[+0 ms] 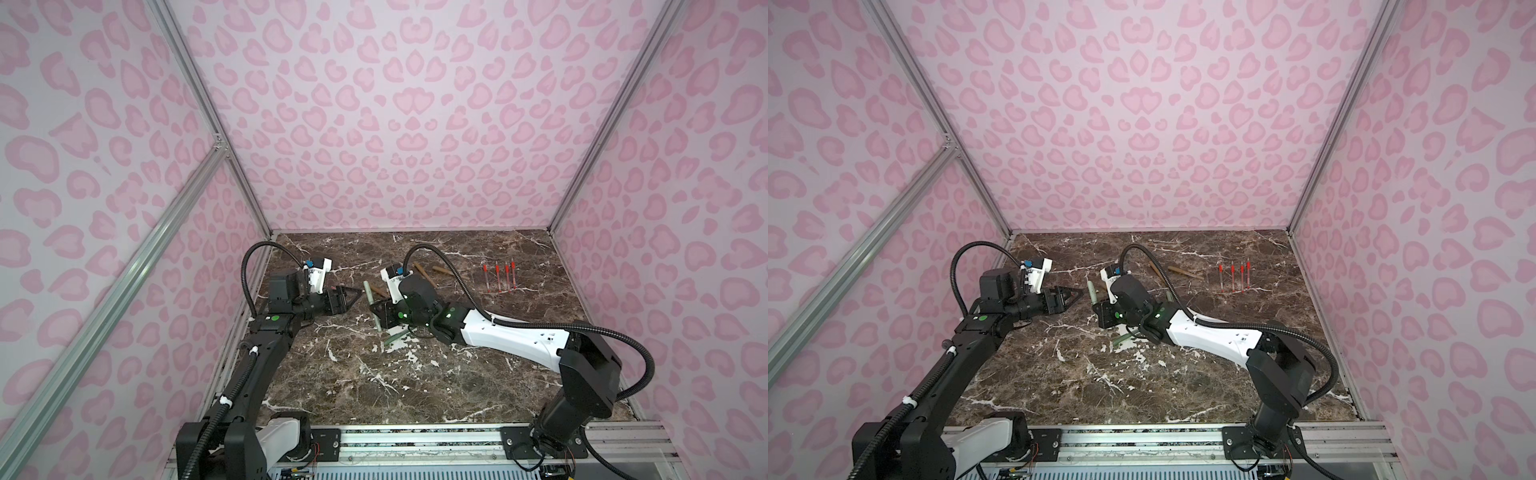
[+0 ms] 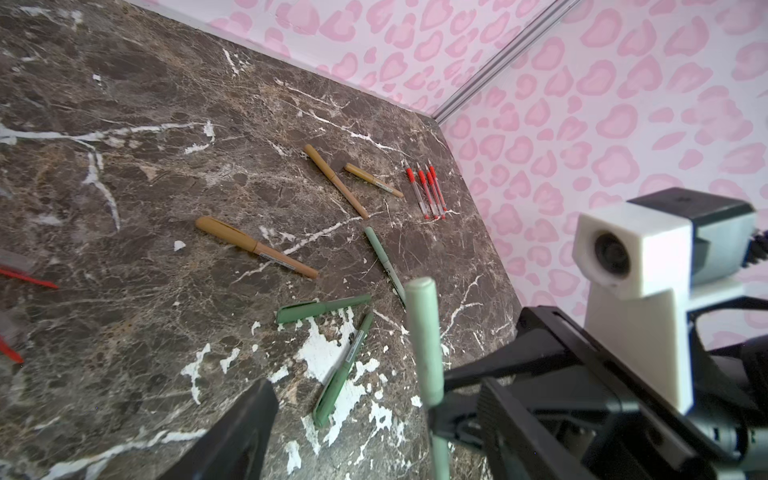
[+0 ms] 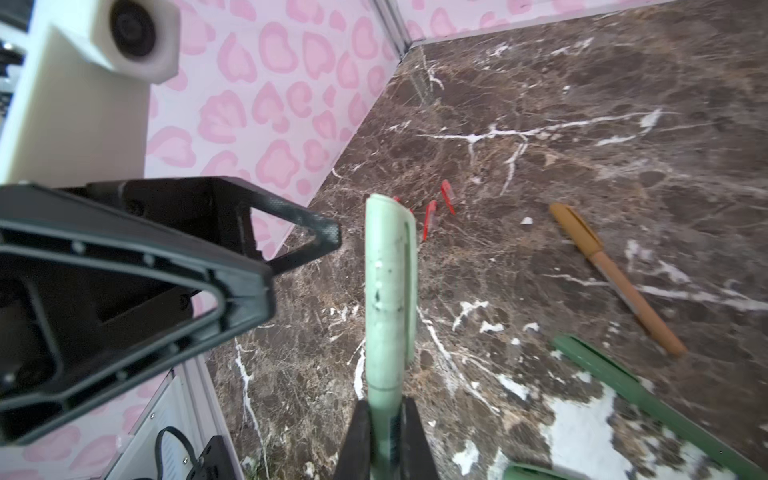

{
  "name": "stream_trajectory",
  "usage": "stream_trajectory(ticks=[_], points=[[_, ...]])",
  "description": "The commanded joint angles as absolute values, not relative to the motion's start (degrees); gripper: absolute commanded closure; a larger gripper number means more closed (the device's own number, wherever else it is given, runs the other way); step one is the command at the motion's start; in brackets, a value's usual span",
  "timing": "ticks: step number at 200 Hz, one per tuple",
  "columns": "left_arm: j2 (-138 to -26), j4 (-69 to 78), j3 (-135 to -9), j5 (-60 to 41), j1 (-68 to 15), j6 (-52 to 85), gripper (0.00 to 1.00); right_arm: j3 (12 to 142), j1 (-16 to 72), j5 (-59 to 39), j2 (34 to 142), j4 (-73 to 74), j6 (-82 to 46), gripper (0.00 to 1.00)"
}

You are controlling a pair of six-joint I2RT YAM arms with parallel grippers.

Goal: Open the pen caps
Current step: 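Bring the marker's green cap into the left gripper with the right gripper, then pull the marker body out of the cap held by the left gripper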

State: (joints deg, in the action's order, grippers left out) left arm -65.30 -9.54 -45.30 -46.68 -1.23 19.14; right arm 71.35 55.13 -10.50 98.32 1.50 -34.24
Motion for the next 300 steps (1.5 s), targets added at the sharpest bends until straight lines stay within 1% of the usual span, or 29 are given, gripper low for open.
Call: stream_trajectory(ticks=[1, 11, 27, 46, 52, 53, 55, 74, 77, 110, 132, 158, 182, 225, 265, 300], points=[[-66.1, -6.4, -45.5, -47.6, -2.1, 20.1, 0.26, 72.9, 56.6, -10.9, 99.9, 2.6, -32.0, 1.0], [-66.5, -6.2, -45.5, -47.4, -2.3, 20.2, 0.32, 73.6, 56.9, -11.1, 100.8, 2.5, -31.9, 1.0], [-67.0, -7.4, -46.6, -46.9, -2.3, 20.5, 0.45, 74.7, 57.0, -11.9, 101.8, 1.6, -32.8, 1.0], [-67.1, -6.5, -46.5, -46.9, -2.4, 20.8, 0.57, 74.7, 57.7, -12.0, 101.7, 2.5, -32.0, 1.0], [-67.2, -5.9, -46.1, -47.0, -2.4, 20.9, 0.62, 74.7, 57.8, -12.0, 101.9, 2.5, -31.6, 1.0], [-67.2, -5.9, -46.0, -46.9, -2.4, 20.9, 0.66, 74.7, 57.8, -12.0, 101.9, 2.5, -31.6, 1.0], [-67.3, -5.8, -46.0, -46.9, -2.4, 21.0, 0.69, 74.8, 57.9, -12.1, 102.1, 2.5, -31.5, 1.0], [-67.5, -6.8, -46.6, -46.2, -2.4, 20.5, 0.95, 76.0, 57.8, -12.4, 103.1, 1.3, -31.9, 1.0], [-67.4, -7.2, -46.8, -46.0, -2.4, 20.5, 0.96, 76.1, 58.0, -12.5, 103.1, 1.1, -32.0, 1.0], [-66.5, -6.0, -45.9, -45.7, -2.4, 20.5, 0.96, 75.4, 58.4, -12.3, 103.2, 1.7, -30.7, 1.0], [-66.0, -8.3, -47.2, -44.3, -2.3, 20.6, 0.96, 75.1, 58.1, -12.4, 103.4, 0.5, -31.0, 1.0], [-65.1, -6.4, -46.9, -45.0, -1.4, 23.1, 0.96, 71.2, 58.3, -13.0, 103.0, 3.4, -31.4, 1.0], [-65.5, -6.0, -48.0, -45.8, 0.4, 26.1, 0.96, 70.1, 58.5, -12.7, 103.3, 2.2, -31.4, 1.0], [-65.5, -5.5, -49.7, -45.5, 2.7, 27.3, 0.96, 64.4, 59.1, -12.7, 101.6, 2.9, -31.3, 1.0], [-66.3, -6.0, -50.3, -45.2, 3.7, 26.3, 0.96, 60.1, 59.1, -10.8, 97.5, 2.5, -30.9, 1.0], [-68.9, -12.8, -51.5, -39.5, 3.1, 19.5, 0.96, 57.2, 55.8, -6.9, 90.9, -1.2, -31.7, 1.0]])
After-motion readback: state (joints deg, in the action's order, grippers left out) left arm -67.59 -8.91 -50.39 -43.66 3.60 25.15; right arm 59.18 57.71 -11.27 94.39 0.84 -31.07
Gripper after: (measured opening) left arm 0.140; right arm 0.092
